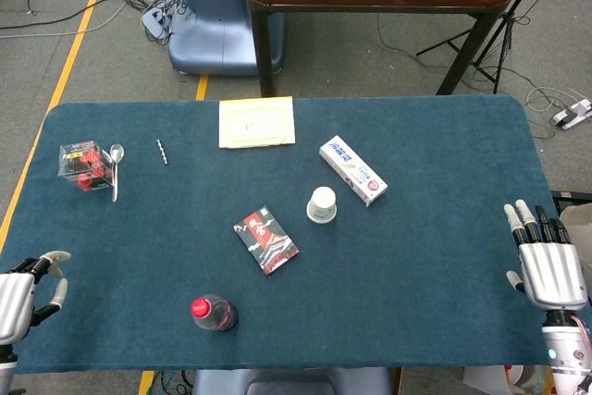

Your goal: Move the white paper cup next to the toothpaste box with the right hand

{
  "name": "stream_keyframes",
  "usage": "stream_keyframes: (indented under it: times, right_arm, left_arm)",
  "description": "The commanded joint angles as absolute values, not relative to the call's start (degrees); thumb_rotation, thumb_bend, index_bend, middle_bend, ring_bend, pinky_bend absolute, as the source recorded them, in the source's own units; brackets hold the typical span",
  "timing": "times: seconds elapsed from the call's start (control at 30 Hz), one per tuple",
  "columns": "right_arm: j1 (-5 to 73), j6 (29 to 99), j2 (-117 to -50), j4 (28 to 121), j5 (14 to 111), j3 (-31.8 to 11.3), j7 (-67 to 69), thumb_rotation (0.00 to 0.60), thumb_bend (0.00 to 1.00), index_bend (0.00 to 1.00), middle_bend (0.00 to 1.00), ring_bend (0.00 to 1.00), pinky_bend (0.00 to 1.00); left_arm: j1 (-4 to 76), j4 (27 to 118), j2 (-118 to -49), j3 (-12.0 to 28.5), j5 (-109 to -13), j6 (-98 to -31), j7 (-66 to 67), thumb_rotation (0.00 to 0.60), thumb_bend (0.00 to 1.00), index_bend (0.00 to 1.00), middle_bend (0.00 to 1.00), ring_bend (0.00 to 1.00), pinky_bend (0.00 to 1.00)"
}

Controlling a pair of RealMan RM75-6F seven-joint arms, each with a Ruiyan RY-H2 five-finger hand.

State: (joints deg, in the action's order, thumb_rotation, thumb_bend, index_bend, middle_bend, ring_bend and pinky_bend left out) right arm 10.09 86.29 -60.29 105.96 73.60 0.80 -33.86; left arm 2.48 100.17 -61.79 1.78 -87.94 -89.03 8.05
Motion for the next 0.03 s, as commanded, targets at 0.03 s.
stream_keyframes:
  times: [0.03]
  right_arm:
    - [10.33,84.22,-60.06,105.33,72.20,0.10,-32.84,0.600,0.00,0.04,0.10,0.04,0.18]
  left_arm:
    - [2.56,100.16,-62.01,1.69,-87.77,-88.66,8.79,0.600,0.46,0.34,0.51,0.44,0.68]
